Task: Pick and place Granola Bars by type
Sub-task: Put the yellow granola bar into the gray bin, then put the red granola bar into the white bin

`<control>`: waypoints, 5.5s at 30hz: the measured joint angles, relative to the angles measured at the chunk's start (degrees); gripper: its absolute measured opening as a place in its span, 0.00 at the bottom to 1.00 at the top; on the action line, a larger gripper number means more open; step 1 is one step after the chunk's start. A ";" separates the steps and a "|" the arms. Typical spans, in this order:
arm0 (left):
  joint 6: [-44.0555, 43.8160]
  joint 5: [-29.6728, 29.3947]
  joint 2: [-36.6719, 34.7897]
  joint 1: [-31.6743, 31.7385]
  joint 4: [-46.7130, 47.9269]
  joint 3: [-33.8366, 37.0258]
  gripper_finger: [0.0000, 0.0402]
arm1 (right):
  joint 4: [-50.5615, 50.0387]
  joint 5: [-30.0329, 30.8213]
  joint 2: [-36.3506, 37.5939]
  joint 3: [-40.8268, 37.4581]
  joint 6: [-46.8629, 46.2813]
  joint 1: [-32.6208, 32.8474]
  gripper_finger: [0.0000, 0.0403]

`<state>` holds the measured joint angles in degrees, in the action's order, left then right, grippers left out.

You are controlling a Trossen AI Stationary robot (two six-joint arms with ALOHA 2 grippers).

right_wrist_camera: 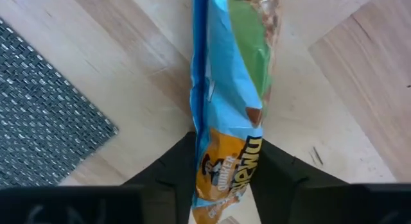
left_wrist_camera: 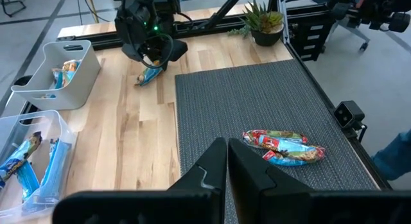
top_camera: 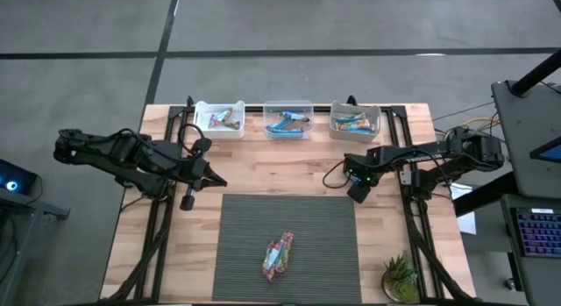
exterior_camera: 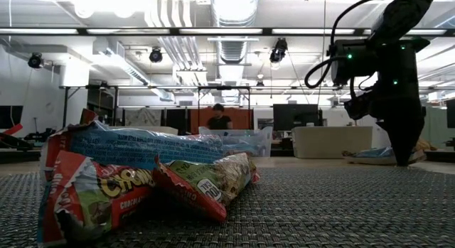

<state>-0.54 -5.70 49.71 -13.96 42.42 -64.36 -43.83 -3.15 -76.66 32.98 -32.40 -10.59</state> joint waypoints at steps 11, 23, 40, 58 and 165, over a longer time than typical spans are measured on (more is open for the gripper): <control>-0.77 0.01 0.00 0.00 -0.01 0.00 0.00 | 0.52 -0.18 -0.02 0.05 -0.20 0.02 0.19; -0.81 0.01 0.00 0.00 -0.01 0.00 0.00 | 0.94 -0.91 0.02 1.04 -0.42 0.11 0.17; -0.80 0.01 0.00 0.00 -0.01 0.00 0.00 | -3.65 5.48 0.04 19.53 3.19 -1.24 0.16; -0.79 0.01 0.00 0.00 -0.01 -0.01 0.00 | -11.63 6.36 0.07 39.29 12.09 -15.55 0.16; -2.95 -0.39 1.79 0.00 -0.44 0.00 0.00 | -18.56 7.22 -11.66 41.15 50.45 -34.79 0.05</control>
<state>-3.49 -6.09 51.51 -13.96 41.98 -64.36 -62.39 4.07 -88.32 74.13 18.05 -45.38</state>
